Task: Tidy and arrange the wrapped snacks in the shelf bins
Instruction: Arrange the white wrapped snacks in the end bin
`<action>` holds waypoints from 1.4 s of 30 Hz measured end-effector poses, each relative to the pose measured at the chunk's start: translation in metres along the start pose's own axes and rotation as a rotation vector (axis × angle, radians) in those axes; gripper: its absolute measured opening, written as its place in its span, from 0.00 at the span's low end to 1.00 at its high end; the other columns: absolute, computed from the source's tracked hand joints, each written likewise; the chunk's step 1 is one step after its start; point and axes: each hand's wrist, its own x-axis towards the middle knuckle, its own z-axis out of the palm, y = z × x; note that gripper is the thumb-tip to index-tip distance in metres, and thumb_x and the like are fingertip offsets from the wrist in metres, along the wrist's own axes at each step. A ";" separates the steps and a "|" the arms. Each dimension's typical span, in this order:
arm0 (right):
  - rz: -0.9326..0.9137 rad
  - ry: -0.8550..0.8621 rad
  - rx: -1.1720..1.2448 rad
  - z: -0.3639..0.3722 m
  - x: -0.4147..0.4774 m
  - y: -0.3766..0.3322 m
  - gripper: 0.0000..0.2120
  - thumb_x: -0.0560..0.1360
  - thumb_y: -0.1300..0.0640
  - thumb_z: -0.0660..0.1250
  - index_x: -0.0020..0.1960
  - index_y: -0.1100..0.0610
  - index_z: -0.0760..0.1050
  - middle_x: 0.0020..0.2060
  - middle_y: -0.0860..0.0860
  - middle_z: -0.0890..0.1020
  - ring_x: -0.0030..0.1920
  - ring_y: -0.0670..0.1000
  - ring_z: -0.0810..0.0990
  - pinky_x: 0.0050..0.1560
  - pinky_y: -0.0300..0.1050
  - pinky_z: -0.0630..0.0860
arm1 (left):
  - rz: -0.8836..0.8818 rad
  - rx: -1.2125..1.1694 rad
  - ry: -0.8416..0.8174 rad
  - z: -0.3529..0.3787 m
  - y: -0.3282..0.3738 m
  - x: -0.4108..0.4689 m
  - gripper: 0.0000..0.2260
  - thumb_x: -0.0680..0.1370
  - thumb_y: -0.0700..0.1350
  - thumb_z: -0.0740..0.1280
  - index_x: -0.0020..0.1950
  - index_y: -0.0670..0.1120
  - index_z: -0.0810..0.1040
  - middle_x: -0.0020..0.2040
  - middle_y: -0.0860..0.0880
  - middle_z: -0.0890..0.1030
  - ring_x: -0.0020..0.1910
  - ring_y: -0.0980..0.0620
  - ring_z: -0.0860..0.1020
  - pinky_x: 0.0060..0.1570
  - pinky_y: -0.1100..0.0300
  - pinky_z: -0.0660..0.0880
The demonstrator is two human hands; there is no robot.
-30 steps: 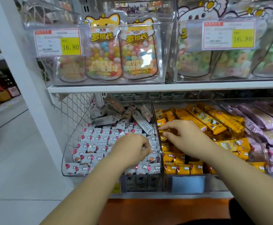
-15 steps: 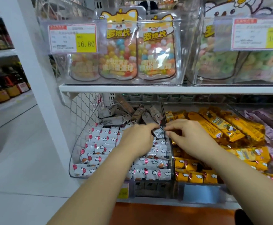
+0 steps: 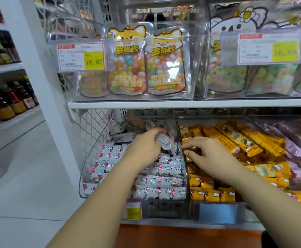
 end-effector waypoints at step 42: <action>-0.026 0.337 0.069 0.004 0.027 -0.019 0.16 0.75 0.48 0.66 0.60 0.53 0.75 0.29 0.41 0.70 0.28 0.39 0.66 0.29 0.34 0.60 | 0.017 0.172 -0.031 0.016 -0.015 0.013 0.11 0.79 0.44 0.64 0.58 0.54 0.79 0.52 0.51 0.82 0.50 0.49 0.79 0.52 0.51 0.77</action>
